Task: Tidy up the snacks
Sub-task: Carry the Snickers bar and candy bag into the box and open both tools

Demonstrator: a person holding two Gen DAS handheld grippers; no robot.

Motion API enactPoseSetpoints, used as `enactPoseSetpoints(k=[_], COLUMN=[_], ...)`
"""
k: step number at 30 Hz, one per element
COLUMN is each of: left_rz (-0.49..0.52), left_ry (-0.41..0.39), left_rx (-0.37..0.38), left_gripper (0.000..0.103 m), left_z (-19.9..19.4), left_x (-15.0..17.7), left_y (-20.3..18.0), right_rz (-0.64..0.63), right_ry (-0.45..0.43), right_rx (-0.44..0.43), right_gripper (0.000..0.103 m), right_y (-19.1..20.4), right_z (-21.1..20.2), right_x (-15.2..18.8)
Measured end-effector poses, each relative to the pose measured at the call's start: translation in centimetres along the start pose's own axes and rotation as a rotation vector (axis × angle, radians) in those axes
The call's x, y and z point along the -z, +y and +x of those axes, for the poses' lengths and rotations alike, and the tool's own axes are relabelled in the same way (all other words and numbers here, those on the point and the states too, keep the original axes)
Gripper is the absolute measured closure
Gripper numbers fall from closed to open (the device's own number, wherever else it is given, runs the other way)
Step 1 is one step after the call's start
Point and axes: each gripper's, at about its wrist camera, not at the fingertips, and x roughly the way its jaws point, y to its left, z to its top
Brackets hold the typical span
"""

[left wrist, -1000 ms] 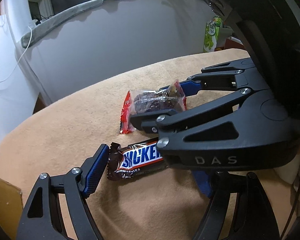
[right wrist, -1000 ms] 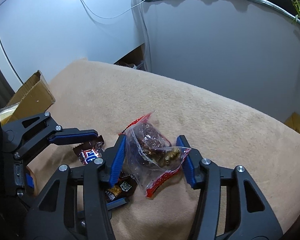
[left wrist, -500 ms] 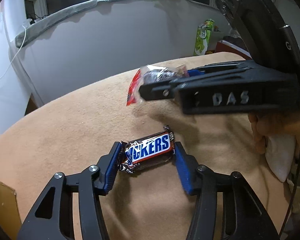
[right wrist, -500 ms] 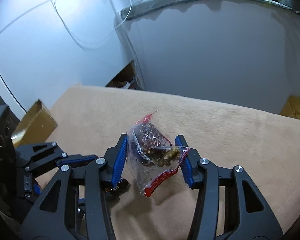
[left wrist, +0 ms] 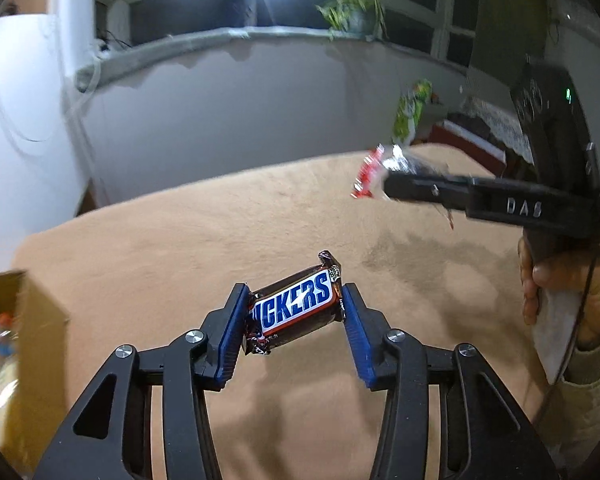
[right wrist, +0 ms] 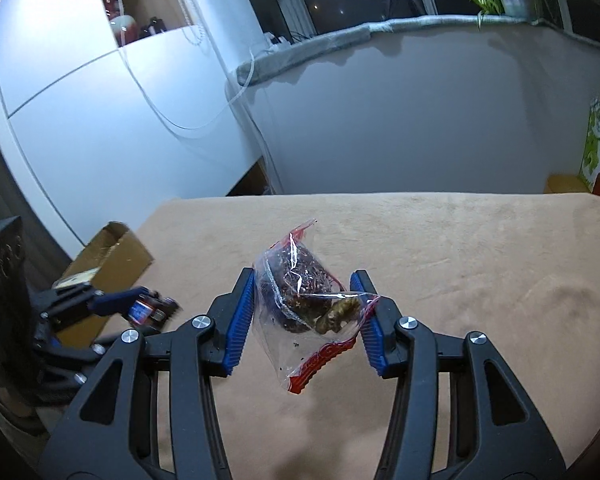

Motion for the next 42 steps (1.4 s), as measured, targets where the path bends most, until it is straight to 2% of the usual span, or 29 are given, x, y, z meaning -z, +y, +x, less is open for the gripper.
enactPoseSetpoints(k=[8,17,23,27,28,29,30,31,33,34,35,40,41,42], left_rz=[-0.070,-0.194,-0.272,-0.315,-0.319,-0.317,-0.311,-0.301,-0.297,-0.296,-0.295,-0.300,-0.301,-0.300], left_ry=[-0.125,-0.196,-0.195,-0.160,-0.141,-0.122,-0.089,-0.074,-0.068,-0.088,-0.101,-0.133,-0.137,-0.141], left_rx=[-0.093,-0.230,-0.299,-0.314,-0.315,-0.316,-0.324,-0.329,-0.352,-0.361,-0.363,-0.390,-0.392,-0.394], left_gripper=[0.058,0.058,0.058,0.058,0.058,0.057,0.053,0.052,0.035,0.033,0.032,0.025,0.025,0.025], left_z=[-9.3,-15.8,-17.8,-17.2,-16.8,-16.4,-15.7,-15.6,-15.4,-15.5,-15.7,-16.3,-16.4,-16.5], left_x=[2.7,6.4,9.2,10.9,11.2,11.5,11.8,12.0,12.4,12.5,12.5,12.3,12.2,12.1], left_y=[2.9,9.5,13.8,15.8,16.2,16.1,16.4,16.6,16.6,16.4,16.3,16.4,16.3,16.2], right_rz=[-0.102,-0.234,-0.324,-0.387,-0.397,-0.404,-0.414,-0.425,-0.430,-0.424,-0.419,-0.393,-0.392,-0.396], right_ry=[-0.041,-0.013,0.041,0.069,0.074,0.083,0.107,0.124,0.103,0.086,0.081,0.040,0.026,0.008], right_rx=[-0.049,-0.156,-0.237,-0.267,-0.272,-0.275,-0.278,-0.265,-0.237,-0.231,-0.224,-0.179,-0.168,-0.150], right_gripper=[0.053,0.053,0.053,0.052,0.049,0.046,0.036,0.034,0.032,0.023,0.020,0.018,0.016,0.010], right_y=[7.8,18.5,25.4,29.4,30.4,30.9,31.6,32.0,32.1,31.8,31.6,29.7,29.4,29.1], right_z=[-2.2,0.6,5.1,8.6,10.0,11.0,12.2,13.0,13.0,12.6,12.4,10.1,9.6,8.9], right_x=[-0.9,-1.8,-2.0,-2.6,-2.9,-3.0,-2.9,-2.7,-2.3,-1.9,-1.7,-0.9,-0.7,-0.6])
